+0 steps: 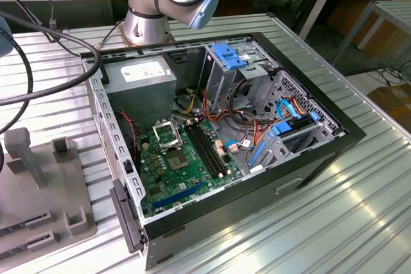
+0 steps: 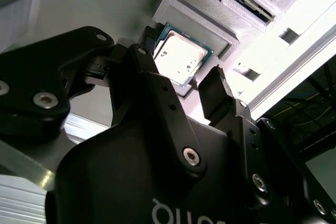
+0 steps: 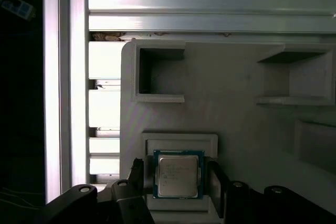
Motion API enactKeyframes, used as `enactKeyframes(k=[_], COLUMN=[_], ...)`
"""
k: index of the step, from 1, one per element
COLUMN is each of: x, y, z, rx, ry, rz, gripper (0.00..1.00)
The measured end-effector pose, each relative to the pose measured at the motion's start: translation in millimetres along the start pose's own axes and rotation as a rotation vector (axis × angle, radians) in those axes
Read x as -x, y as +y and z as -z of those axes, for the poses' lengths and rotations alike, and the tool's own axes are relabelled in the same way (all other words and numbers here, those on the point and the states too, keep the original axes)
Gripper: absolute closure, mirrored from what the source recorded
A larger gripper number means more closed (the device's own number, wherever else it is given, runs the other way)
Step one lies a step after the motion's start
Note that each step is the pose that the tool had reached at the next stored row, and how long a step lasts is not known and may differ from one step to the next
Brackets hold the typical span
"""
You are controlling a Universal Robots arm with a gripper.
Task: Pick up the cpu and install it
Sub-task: 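Pick up the cpu and move it towards the insertion slot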
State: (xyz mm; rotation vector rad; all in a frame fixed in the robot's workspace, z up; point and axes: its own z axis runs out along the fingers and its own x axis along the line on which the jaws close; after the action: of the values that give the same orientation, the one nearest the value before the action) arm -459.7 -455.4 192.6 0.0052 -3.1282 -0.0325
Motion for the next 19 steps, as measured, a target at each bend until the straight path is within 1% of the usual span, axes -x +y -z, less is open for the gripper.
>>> enactKeyframes(k=[6, 11, 19], x=[0.0, 0.3, 0.5], y=[-0.1, -0.1, -0.2], z=[-1.9, -2.1, -2.4], rx=[-0.0002, -0.0004, -0.001], ry=[0.0003, 0.0006, 0.0006], rz=[0.004, 0.021, 0.021], gripper=[0.4, 0.4, 0.4])
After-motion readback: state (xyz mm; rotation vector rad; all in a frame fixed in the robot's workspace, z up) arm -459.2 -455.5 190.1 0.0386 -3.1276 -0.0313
